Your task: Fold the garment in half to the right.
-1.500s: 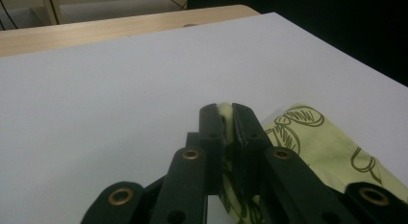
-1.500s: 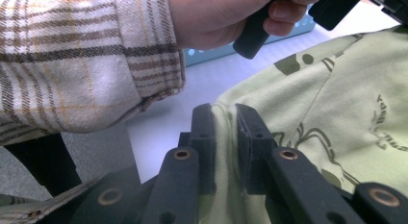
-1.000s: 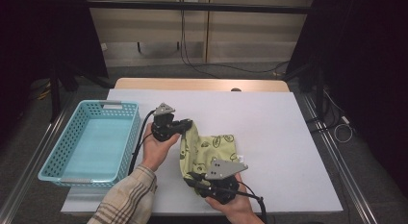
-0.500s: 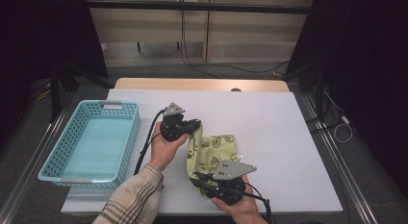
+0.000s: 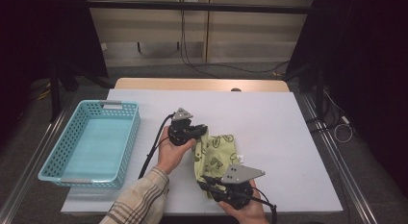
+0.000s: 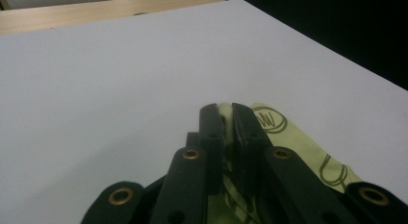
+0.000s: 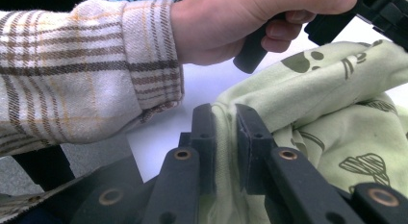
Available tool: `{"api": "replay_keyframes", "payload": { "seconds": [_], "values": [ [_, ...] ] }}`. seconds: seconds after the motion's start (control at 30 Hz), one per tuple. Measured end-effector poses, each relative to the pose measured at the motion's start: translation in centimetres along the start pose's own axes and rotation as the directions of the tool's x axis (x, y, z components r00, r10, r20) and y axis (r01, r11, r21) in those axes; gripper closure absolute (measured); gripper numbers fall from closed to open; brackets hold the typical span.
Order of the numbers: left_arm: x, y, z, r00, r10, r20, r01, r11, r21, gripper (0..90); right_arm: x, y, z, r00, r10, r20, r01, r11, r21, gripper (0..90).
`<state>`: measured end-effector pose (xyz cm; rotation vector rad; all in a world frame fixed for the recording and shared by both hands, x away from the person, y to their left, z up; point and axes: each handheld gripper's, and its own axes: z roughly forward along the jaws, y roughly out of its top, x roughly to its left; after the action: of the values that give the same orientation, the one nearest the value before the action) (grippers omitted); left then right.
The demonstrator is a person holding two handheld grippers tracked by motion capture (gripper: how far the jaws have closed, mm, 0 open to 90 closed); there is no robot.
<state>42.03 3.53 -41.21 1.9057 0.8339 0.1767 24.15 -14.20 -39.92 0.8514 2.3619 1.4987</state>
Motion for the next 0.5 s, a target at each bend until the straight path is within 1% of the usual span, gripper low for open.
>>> {"api": "replay_keyframes", "payload": {
  "seconds": [0.03,0.07,0.1,0.17,0.23,0.27,0.3,0.37,0.43,0.47,0.5],
  "values": [
    [0.0,0.0,0.1,1.0,0.001,0.002,-0.001,1.0,0.007,84.2,-0.1,0.0,-0.1,0.9999,-0.009,0.007,0.009,1.0,0.003,79.7],
    [0.0,0.1,0.2,1.0,0.007,-0.002,-0.007,0.9999,0.011,84.2,0.0,-0.1,-0.1,1.0,-0.003,0.004,0.003,1.0,0.001,79.7],
    [-0.1,0.0,0.3,1.0,-0.005,0.002,0.005,1.0,0.002,84.2,-0.1,-0.1,-0.2,1.0,0.002,0.004,-0.002,1.0,0.0,79.7],
    [-0.1,0.1,0.4,1.0,-0.002,0.004,0.002,1.0,0.003,84.2,-0.1,-0.2,-0.2,1.0,-0.003,0.009,0.003,1.0,-0.001,79.7],
    [-0.3,0.1,0.5,1.0,-0.01,0.001,0.01,0.9999,0.008,84.2,-0.2,-0.3,-0.3,0.9999,-0.004,0.014,0.004,1.0,0.0,79.6],
    [-0.3,0.1,0.6,1.0,-0.003,0.002,0.003,0.9999,0.01,84.2,-0.2,-0.4,-0.4,0.9999,-0.003,0.014,0.003,1.0,0.001,79.7],
    [-0.3,0.1,0.7,0.9999,-0.01,0.004,0.01,0.9999,0.005,84.2,-0.3,-0.4,-0.5,0.9998,-0.003,0.02,0.002,1.0,0.003,79.7],
    [-0.3,0.1,0.7,1.0,-0.005,0.005,0.005,0.9999,0.01,84.1,-0.3,-0.4,-0.6,0.9998,-0.005,0.021,0.005,1.0,-0.001,79.6],
    [-0.4,0.2,1.1,0.9999,-0.013,0.007,0.013,0.9999,0.006,84.1,-0.5,-0.5,-0.8,0.9994,0.004,0.033,-0.004,1.0,-0.009,79.7],
    [-0.4,0.2,1.1,0.9999,-0.013,0.007,0.013,0.9999,0.006,84.1,-0.5,-0.5,-0.8,0.9994,0.004,0.033,-0.004,1.0,-0.009,79.7],
    [-0.4,0.2,1.3,1.0,-0.005,0.003,0.005,0.9998,0.017,84.1,-0.6,-0.6,-1.0,0.9992,0.01,0.04,-0.009,0.9999,-0.006,79.6]
  ]
}}
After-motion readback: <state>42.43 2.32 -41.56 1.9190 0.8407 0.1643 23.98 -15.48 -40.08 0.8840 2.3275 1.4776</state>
